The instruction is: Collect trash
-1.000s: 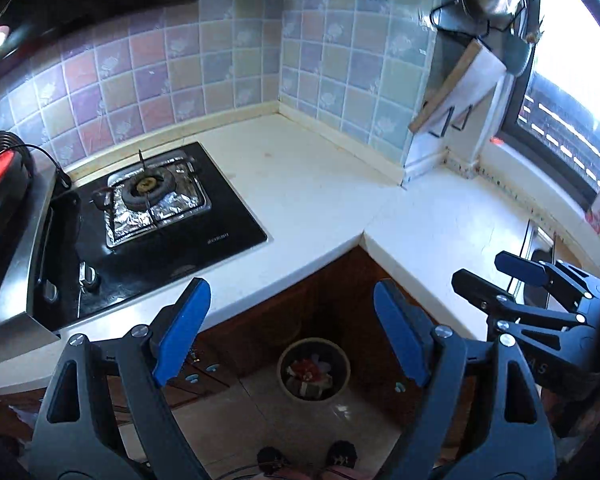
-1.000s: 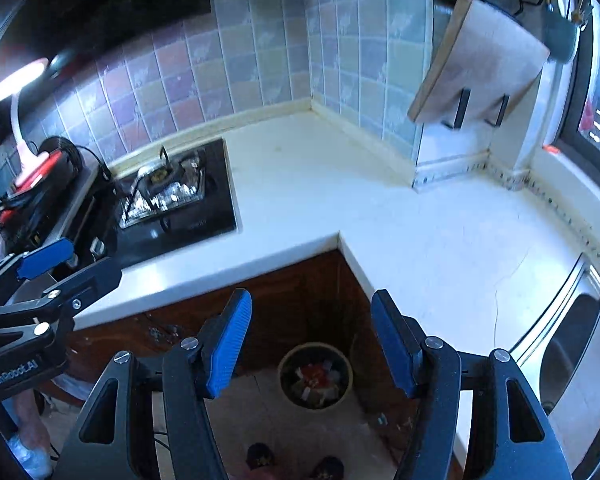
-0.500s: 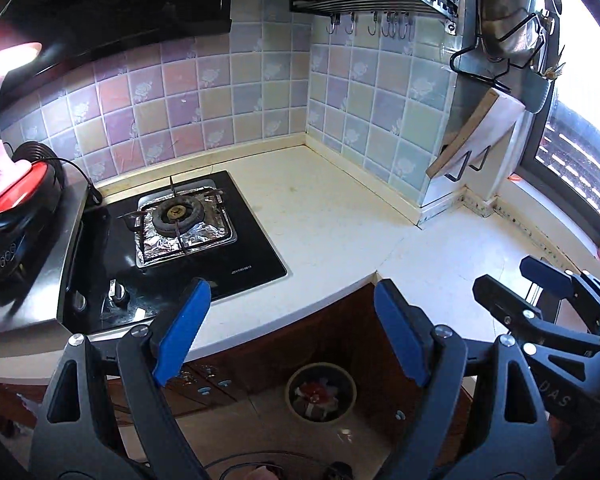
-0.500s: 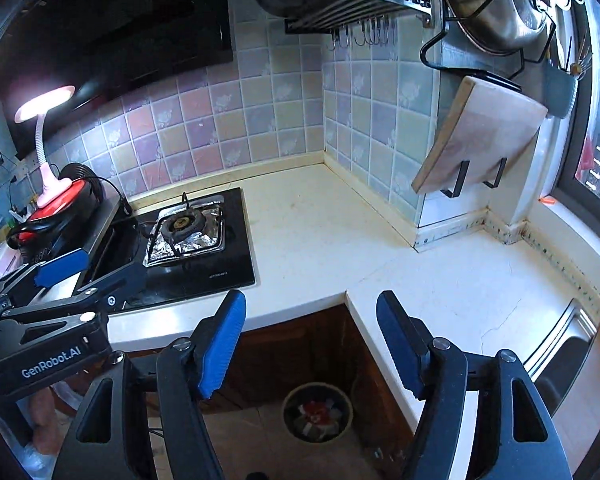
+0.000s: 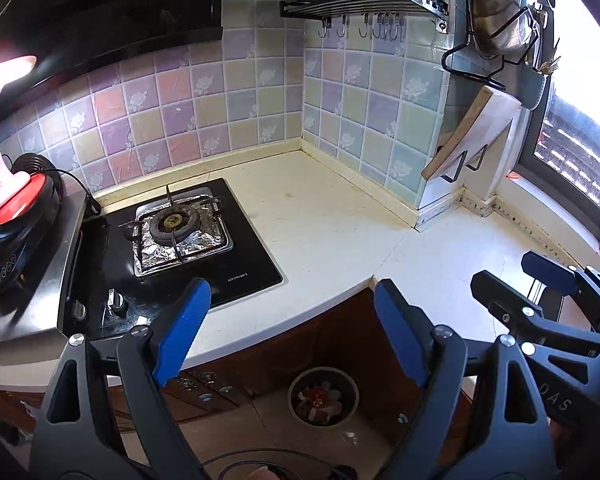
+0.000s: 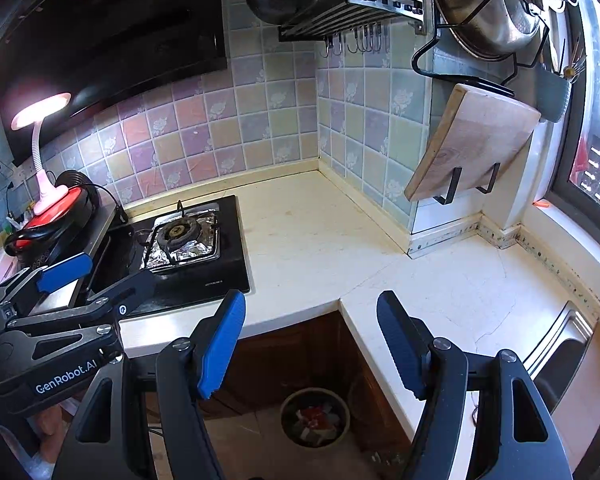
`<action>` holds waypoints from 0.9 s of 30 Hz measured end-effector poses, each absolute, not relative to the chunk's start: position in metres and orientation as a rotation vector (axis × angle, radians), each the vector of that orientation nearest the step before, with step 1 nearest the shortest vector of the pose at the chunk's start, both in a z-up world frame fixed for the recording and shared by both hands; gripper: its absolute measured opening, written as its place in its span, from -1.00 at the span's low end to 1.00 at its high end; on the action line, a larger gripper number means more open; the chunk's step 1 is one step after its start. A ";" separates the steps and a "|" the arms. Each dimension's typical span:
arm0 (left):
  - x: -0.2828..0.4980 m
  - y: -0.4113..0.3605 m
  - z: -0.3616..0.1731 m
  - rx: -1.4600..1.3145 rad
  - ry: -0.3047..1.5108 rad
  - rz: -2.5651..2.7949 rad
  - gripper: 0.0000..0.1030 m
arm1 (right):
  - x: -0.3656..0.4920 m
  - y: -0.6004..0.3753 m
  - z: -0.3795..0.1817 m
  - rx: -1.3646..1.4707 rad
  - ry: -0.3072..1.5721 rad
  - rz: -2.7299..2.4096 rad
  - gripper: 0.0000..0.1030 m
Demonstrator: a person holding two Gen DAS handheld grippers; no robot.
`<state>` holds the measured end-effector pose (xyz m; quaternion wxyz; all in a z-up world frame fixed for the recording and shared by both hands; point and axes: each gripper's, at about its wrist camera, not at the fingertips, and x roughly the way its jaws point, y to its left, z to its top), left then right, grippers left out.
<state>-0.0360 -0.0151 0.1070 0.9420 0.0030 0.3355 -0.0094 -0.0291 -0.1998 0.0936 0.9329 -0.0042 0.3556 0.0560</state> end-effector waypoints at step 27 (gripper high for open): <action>-0.036 -0.010 0.106 0.013 0.682 -0.021 0.60 | -0.028 -0.206 0.090 -0.012 0.723 0.112 0.35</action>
